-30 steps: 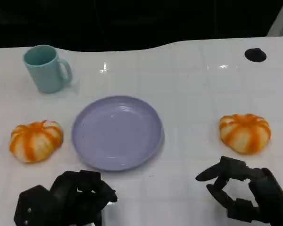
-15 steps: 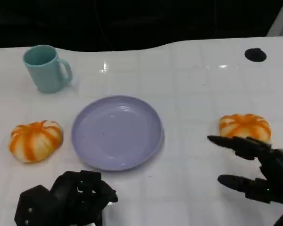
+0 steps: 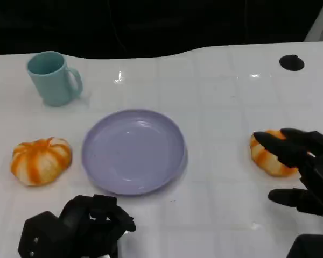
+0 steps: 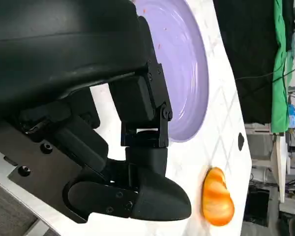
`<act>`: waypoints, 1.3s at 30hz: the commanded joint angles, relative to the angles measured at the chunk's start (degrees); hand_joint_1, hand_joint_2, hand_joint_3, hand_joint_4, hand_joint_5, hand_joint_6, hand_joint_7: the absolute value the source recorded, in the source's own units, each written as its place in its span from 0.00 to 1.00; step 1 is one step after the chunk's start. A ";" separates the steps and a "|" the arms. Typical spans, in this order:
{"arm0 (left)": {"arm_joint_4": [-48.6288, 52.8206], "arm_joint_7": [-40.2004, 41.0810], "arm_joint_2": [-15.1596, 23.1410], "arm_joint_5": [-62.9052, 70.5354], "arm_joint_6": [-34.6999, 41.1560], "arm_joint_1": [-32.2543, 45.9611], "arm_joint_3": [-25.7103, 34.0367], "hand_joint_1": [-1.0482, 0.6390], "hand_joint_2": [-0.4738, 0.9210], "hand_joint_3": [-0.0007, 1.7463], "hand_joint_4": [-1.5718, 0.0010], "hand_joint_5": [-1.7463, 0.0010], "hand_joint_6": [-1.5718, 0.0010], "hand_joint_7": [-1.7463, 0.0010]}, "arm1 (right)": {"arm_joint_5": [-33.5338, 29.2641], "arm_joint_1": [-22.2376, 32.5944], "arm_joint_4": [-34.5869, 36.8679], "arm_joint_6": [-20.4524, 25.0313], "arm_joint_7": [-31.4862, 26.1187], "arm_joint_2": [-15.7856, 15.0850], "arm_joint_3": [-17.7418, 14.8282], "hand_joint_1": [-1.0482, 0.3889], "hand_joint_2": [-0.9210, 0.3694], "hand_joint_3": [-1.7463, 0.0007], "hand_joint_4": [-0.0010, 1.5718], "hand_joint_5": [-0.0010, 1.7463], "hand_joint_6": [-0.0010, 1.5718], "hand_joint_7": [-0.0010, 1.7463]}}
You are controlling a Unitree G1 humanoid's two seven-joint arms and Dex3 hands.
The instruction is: Grasp the bread from the table and place it into the plate.
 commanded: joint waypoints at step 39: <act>-2.08 0.62 0.37 0.30 0.42 1.04 -0.16 0.00 0.74 0.37 0.00 0.31 0.06 0.63 | -6.40 -22.35 31.90 15.76 -5.72 0.11 18.30 0.60 0.12 0.99 0.11 0.14 0.20 0.00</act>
